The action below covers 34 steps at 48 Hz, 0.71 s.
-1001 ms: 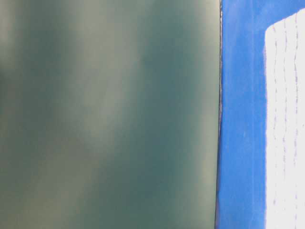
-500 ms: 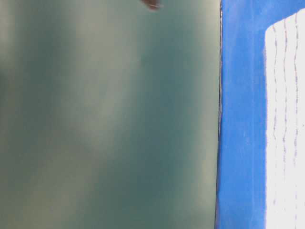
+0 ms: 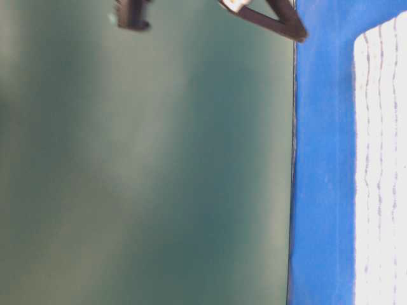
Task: Fold the blue towel.
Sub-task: 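Reach both grippers to the towel's top corners and grasp them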
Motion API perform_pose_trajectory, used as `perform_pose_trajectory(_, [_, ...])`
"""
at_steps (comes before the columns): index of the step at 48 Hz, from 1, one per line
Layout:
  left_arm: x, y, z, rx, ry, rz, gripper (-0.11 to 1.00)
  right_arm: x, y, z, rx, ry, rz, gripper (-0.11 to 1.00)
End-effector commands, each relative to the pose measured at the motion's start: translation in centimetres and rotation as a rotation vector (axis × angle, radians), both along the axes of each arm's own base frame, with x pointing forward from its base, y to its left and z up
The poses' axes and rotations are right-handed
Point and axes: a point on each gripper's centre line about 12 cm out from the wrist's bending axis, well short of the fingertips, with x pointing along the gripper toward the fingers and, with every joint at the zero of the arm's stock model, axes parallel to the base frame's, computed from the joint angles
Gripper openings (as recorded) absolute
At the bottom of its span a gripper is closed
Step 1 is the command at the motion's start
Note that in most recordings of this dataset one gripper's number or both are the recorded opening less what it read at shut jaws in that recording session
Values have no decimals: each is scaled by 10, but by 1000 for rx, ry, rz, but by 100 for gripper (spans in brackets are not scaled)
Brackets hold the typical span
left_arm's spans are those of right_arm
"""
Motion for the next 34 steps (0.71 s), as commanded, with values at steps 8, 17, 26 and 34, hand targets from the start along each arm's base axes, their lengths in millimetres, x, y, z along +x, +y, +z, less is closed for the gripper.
perform_pose_trajectory(8, [6, 11, -28, -29, 65, 35, 86, 17, -13, -20, -2, 14, -9, 55])
perform_pose_trajectory(17, [11, 19, -49, -56, 120, 55, 86, 25, -15, -40, 7, 32, -9, 54])
perform_pose_trajectory(26, [17, 22, -61, -69, 148, 55, 85, 27, -16, -46, 12, 43, -9, 54])
perform_pose_trajectory(34, [21, 24, -67, -84, 174, 56, 76, 27, -16, -46, 13, 46, -9, 44])
